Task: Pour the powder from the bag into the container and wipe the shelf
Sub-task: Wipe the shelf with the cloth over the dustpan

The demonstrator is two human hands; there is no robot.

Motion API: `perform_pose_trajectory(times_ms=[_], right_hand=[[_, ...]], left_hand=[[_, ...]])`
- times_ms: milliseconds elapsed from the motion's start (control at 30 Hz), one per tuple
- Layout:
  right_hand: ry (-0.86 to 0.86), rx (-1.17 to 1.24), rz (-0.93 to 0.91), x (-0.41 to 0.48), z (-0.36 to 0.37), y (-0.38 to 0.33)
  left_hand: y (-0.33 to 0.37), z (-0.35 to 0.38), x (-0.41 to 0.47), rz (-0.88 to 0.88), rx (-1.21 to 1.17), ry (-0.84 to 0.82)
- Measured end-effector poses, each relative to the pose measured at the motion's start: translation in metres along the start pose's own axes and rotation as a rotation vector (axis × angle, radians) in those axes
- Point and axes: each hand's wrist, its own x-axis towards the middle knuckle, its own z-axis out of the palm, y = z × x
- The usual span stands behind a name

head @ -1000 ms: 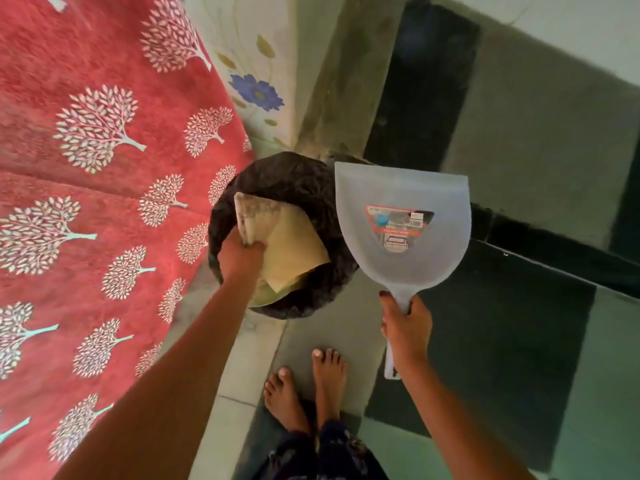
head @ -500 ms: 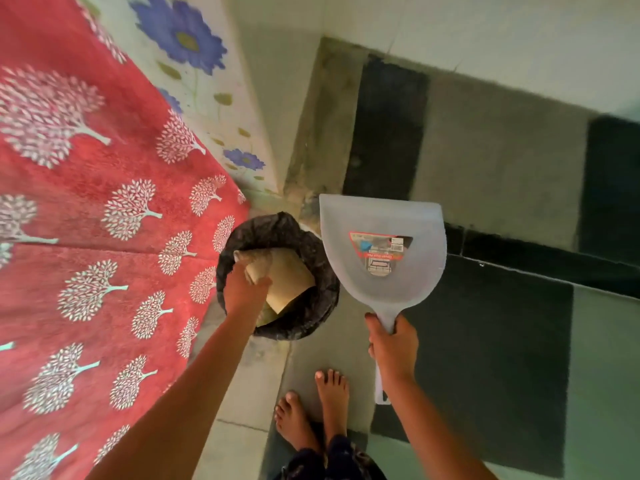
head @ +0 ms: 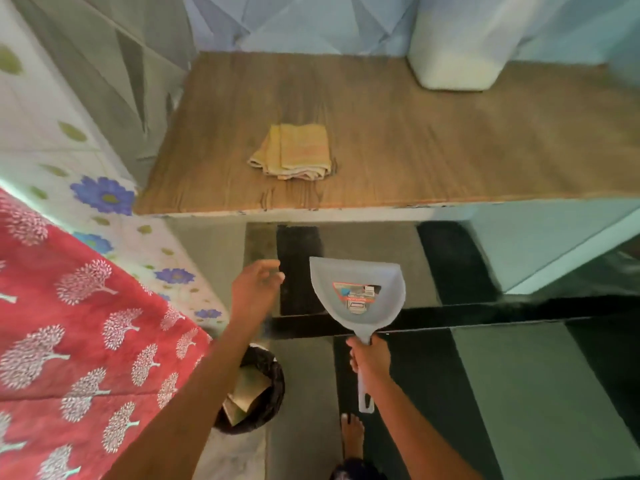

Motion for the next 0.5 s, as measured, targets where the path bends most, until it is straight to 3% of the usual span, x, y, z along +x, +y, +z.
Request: perform_pose_trajectory(times_ms=[133, 233, 300, 433, 500], right_hand=[[-0.047, -0.023, -0.040, 0.011, -0.031, -0.036], [-0.085, -0.040, -0.071, 0.033, -0.046, -0.061], [-0.115, -0.055, -0.085, 0.050, -0.054, -0.078], [-0.161, -0.107, -0.117, 0.082, -0.067, -0.106], [-0.182, -0.108, -0.111, 0.095, -0.073, -0.117]], left_hand=[[0.077, 0.005, 0.014, 0.200, -0.003, 0.047], [0.124, 0.018, 0.045, 0.289, 0.149, 0.148], [0.143, 0.028, 0.079, 0.260, 0.278, 0.198], [0.170, 0.049, 0.141, 0.107, 0.606, 0.091], [0.181, 0.058, 0.168, 0.021, 0.648, 0.063]])
